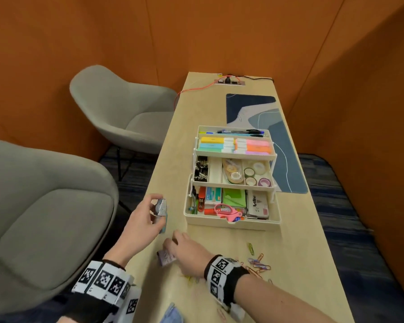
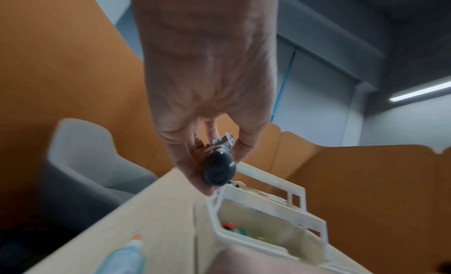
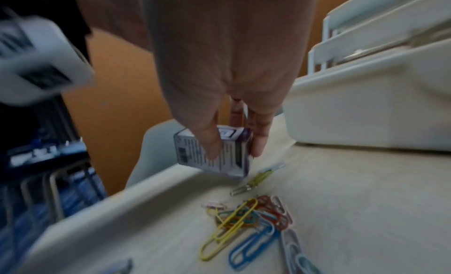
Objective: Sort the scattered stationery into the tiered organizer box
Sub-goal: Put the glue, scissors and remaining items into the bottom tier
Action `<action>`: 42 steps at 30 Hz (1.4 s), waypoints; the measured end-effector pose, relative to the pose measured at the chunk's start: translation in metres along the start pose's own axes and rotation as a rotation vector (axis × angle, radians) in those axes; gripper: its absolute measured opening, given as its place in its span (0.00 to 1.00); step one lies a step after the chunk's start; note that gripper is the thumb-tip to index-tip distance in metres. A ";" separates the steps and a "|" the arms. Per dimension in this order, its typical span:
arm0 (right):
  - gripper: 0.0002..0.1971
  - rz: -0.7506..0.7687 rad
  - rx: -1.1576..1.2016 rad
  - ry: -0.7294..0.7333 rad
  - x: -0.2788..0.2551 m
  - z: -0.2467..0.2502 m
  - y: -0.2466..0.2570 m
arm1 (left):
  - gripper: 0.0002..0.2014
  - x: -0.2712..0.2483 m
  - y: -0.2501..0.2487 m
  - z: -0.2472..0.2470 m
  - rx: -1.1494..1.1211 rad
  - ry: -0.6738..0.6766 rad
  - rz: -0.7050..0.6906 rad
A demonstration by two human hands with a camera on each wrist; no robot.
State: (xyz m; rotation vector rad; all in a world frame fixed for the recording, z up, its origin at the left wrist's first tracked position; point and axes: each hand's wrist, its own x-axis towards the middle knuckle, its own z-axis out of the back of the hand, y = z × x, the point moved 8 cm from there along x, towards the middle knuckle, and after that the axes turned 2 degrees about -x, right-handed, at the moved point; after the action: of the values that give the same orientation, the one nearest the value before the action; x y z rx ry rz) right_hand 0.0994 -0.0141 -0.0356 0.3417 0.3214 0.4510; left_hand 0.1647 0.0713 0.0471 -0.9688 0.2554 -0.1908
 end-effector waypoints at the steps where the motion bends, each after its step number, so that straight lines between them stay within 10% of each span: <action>1: 0.22 -0.026 0.105 0.006 -0.014 0.003 -0.007 | 0.22 0.006 -0.007 -0.009 0.002 0.042 -0.006; 6: 0.14 -0.236 0.490 -0.017 -0.100 0.042 -0.066 | 0.18 0.035 -0.054 -0.075 0.121 0.297 -0.134; 15: 0.19 -0.607 0.259 -0.368 -0.162 0.151 -0.203 | 0.10 0.090 -0.084 -0.205 0.950 0.484 -0.466; 42: 0.19 -0.674 -0.056 0.206 -0.082 0.093 -0.224 | 0.14 0.109 -0.064 -0.198 1.114 0.468 -0.406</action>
State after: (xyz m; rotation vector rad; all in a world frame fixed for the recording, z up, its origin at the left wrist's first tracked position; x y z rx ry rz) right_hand 0.1467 -0.2653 -0.0206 0.1163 0.5957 -0.1697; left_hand 0.2065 -0.1497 -0.0213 0.1614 0.3177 -0.8356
